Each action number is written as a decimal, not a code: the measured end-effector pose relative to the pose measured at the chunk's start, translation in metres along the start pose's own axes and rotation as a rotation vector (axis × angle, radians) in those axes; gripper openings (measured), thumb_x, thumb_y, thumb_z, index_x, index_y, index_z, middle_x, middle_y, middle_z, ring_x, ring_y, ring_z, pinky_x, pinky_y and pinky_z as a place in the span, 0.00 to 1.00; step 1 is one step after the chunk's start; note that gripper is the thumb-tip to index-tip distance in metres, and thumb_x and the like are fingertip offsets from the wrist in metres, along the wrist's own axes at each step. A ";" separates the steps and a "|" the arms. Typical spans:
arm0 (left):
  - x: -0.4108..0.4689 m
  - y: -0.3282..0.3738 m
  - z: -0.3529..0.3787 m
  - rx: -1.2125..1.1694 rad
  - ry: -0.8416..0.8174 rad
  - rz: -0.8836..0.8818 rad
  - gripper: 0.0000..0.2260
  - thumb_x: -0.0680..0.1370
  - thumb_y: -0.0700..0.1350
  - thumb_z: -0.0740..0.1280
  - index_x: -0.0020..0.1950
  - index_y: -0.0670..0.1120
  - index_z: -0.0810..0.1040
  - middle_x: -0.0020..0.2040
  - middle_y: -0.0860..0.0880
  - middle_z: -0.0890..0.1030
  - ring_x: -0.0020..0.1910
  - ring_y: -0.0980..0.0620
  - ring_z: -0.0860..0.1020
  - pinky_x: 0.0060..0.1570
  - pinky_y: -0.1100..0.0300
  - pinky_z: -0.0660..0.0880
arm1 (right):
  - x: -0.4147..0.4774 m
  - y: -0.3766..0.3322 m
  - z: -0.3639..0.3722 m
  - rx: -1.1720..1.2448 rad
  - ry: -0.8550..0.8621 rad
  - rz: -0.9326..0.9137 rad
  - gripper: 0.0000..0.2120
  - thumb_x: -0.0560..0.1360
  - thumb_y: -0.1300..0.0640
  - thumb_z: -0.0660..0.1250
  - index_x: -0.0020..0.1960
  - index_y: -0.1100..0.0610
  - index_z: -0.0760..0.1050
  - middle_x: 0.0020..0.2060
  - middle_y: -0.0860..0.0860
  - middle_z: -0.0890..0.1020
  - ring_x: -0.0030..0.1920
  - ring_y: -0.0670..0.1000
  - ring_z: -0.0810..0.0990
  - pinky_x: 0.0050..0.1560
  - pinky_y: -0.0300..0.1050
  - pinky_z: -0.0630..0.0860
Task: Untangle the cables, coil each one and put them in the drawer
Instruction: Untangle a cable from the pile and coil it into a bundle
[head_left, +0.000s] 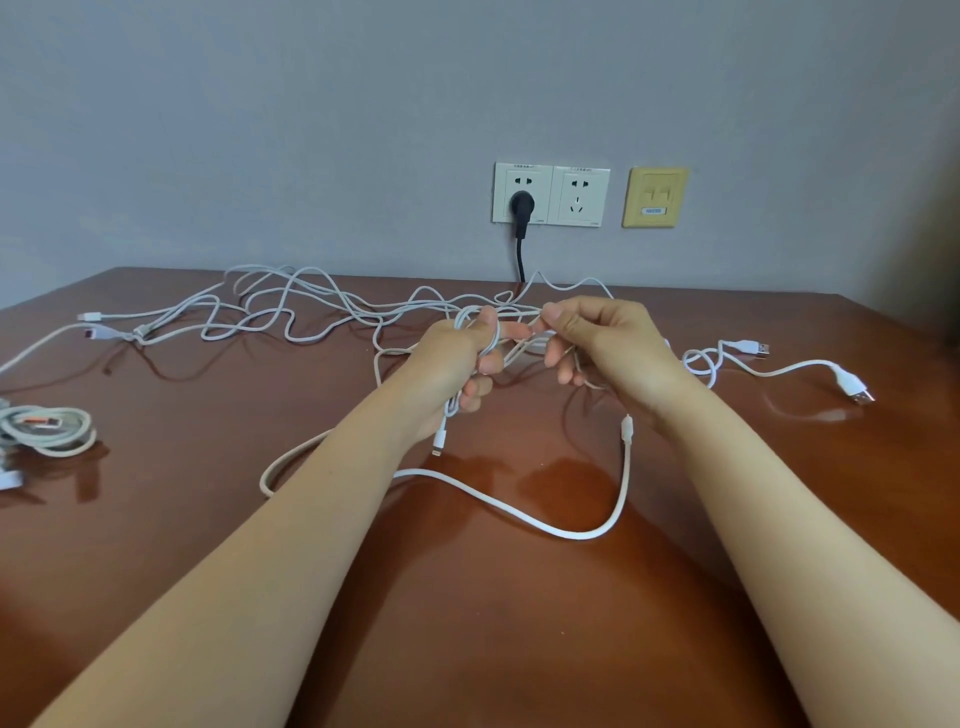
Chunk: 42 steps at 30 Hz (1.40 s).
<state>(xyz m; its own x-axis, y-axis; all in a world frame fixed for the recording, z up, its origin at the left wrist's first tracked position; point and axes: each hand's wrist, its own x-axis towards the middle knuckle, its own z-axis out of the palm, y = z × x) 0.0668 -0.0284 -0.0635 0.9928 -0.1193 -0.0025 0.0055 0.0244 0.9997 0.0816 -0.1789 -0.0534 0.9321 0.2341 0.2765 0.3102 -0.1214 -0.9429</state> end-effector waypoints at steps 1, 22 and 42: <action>0.001 -0.002 0.001 0.036 0.021 0.024 0.17 0.83 0.52 0.52 0.46 0.49 0.78 0.20 0.55 0.63 0.17 0.59 0.58 0.19 0.70 0.55 | 0.000 0.001 0.002 -0.033 0.014 0.013 0.11 0.79 0.58 0.61 0.39 0.58 0.75 0.21 0.48 0.76 0.19 0.44 0.71 0.21 0.32 0.65; 0.003 -0.005 0.017 0.393 0.263 0.276 0.15 0.82 0.45 0.56 0.37 0.52 0.73 0.26 0.54 0.71 0.17 0.61 0.69 0.20 0.69 0.67 | -0.003 0.014 0.021 -0.060 -0.111 0.124 0.15 0.79 0.54 0.61 0.37 0.58 0.78 0.25 0.48 0.80 0.24 0.43 0.77 0.34 0.36 0.74; 0.010 0.005 -0.009 -0.598 0.287 0.176 0.15 0.84 0.44 0.49 0.39 0.44 0.66 0.21 0.52 0.68 0.19 0.57 0.72 0.28 0.63 0.78 | -0.007 0.025 0.022 -1.025 -0.096 -0.160 0.13 0.81 0.46 0.52 0.46 0.53 0.69 0.49 0.55 0.79 0.54 0.59 0.75 0.46 0.47 0.66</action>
<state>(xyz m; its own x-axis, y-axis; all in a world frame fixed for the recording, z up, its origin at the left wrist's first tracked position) 0.0777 -0.0202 -0.0590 0.9767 0.2029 0.0700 -0.1763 0.5729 0.8004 0.0786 -0.1622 -0.0826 0.8613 0.3901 0.3256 0.4809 -0.8329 -0.2740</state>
